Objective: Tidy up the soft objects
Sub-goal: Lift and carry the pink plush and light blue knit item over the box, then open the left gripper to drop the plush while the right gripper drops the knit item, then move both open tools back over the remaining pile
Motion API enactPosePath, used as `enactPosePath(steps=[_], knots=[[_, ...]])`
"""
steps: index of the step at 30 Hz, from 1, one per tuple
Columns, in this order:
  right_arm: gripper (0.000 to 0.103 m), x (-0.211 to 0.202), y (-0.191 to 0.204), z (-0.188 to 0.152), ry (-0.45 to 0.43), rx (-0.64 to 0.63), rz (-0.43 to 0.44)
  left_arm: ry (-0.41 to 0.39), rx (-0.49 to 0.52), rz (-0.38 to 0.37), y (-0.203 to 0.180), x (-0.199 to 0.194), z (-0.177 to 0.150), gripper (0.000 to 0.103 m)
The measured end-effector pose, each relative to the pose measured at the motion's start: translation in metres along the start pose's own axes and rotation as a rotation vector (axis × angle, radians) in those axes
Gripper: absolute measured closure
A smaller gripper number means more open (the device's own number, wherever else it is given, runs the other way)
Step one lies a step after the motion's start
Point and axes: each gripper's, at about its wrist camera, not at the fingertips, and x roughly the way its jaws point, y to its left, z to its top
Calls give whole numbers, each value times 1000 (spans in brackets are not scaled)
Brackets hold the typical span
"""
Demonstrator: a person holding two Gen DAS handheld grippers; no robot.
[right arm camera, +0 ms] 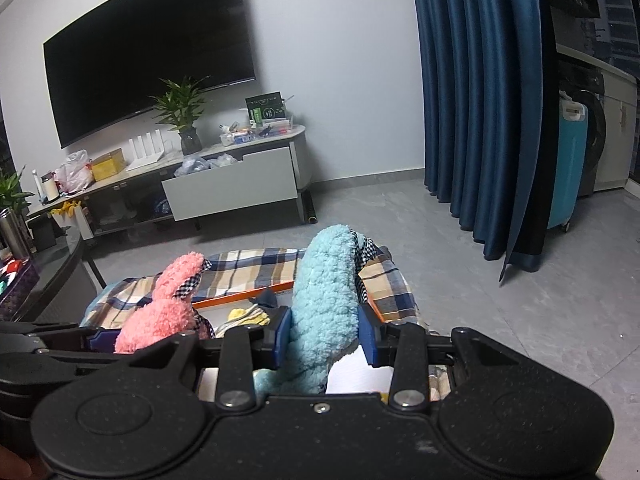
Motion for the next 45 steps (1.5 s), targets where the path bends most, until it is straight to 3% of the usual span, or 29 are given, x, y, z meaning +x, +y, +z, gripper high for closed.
enactPosePath(steps=[15,19,21,23,32,37,45], knots=[[57,40,-10,12,36,19,-3,52,10,1,-4,32,22,47],[50,51,-13,18,37,21,-12,57,-11,-29,0,39,27,32],[36,53,-15,18,32,31,-16,53,-7,-28,0,39,28,28],[36,54,-19,19,30,54,-7,54,-13,-25,1,38,27,26],[34,32,-11,18,-5,60,8,8,-25,-4,12,11,28,17],[29,11,5,25,-44,46,-2,-39,-39,46,25,-16,29,14],[26,-3,50,24,-59,5,70,-74,-51,145,53,-46,22,12]])
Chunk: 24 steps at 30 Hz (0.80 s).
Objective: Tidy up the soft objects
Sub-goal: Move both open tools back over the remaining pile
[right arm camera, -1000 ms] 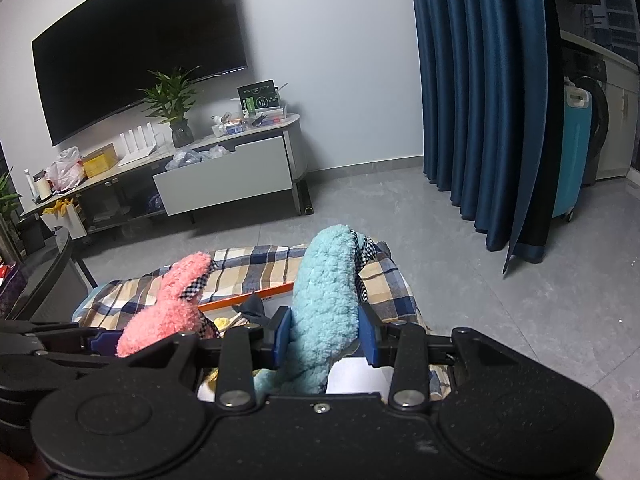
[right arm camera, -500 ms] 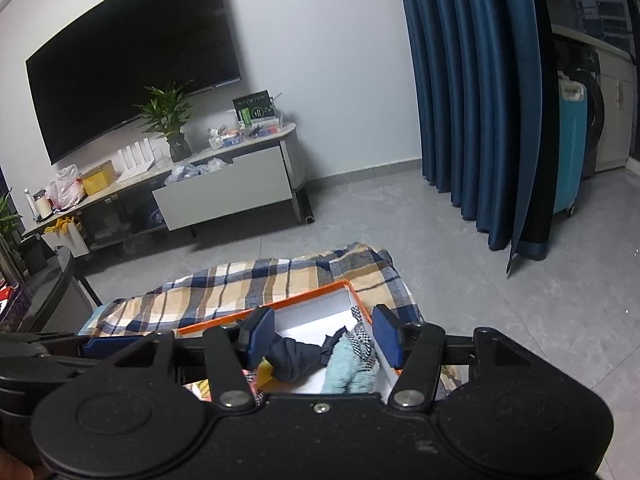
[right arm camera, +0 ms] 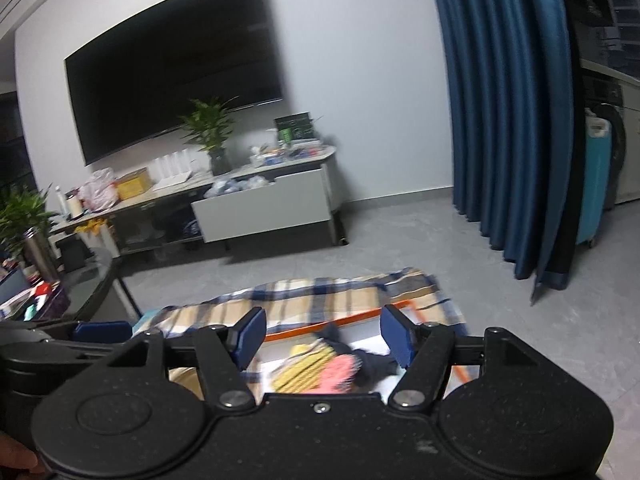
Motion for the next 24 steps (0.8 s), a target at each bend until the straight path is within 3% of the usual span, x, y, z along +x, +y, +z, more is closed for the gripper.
enactPosePath(steps=[24], knots=[[26,30,123,-25,105,-121,184,-1,-169,152,103,-28,-27,11]])
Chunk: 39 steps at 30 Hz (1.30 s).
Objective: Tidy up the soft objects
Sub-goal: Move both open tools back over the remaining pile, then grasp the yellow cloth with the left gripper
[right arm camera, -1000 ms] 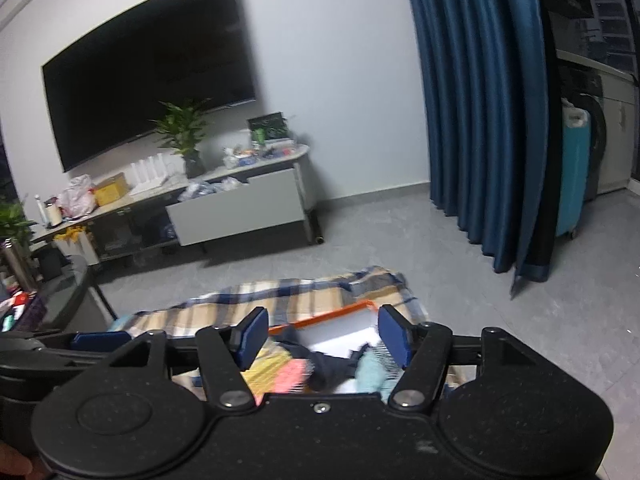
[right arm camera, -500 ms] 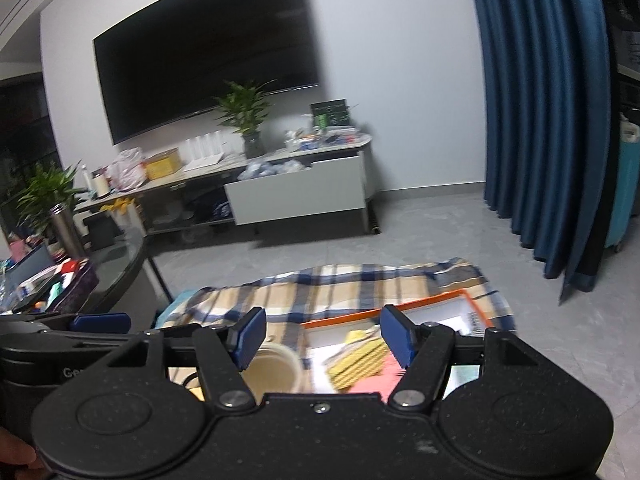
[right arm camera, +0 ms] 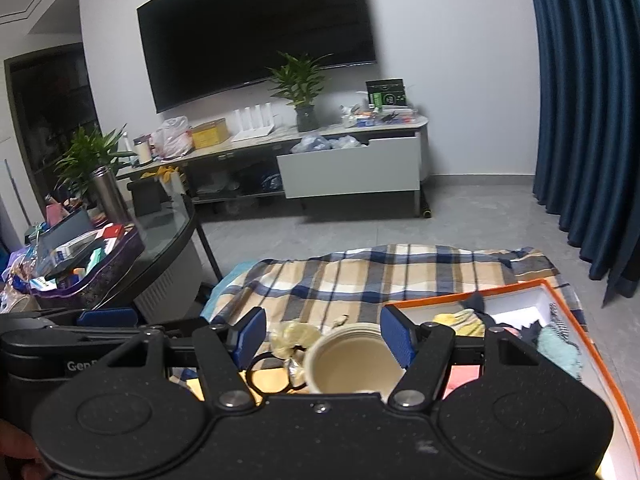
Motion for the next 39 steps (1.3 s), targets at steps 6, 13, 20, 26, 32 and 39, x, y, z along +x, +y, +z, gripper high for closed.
enactPosePath(steps=[6,13,20,26,32,39], knots=[[26,2,3,-1,4,-7,7,55,-46,52,27,15,-12,11],[26,3,-3,-6,21,5,8,153,1,25,37,45,-44,11],[26,2,-3,-10,33,5,15,199,105,-13,23,79,-63,10],[26,4,-1,-11,47,0,15,183,222,24,16,108,-69,7],[26,6,1,-10,53,-3,14,163,203,-26,26,110,-69,26],[26,16,14,-11,81,-34,11,140,156,-132,41,70,-72,26]])
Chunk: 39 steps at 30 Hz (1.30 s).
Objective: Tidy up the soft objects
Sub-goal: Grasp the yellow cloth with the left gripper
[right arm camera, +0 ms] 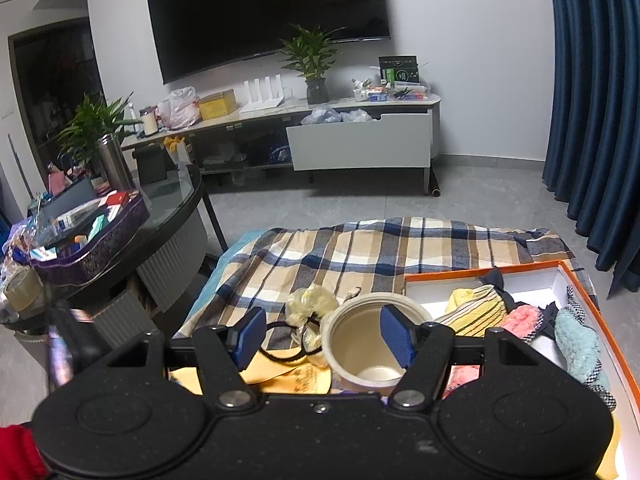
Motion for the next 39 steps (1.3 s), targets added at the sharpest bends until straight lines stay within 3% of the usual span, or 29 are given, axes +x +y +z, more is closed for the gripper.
enactPosePath(steps=[5,10,13,21,26,31,34,35,39], knots=[[26,7,8,-2,18,2,4,-20,-260,-168,39,-27,-7,26],[26,13,19,-4,39,23,31,3,-450,-238,64,-33,-10,26],[26,14,25,-6,44,16,19,38,-509,-248,72,-30,-10,26],[26,8,27,-7,35,18,3,94,-556,-276,77,-23,-5,26],[26,6,24,-7,33,19,3,91,-518,-264,72,-23,-5,17],[26,4,21,-7,27,27,5,90,-408,-164,62,-20,-2,20],[26,3,20,-8,26,28,13,86,-341,-129,54,-19,0,12],[26,2,20,-8,26,27,13,82,-300,-117,48,-18,2,7],[26,1,21,-9,24,29,15,93,-65,-59,15,-3,10,7]])
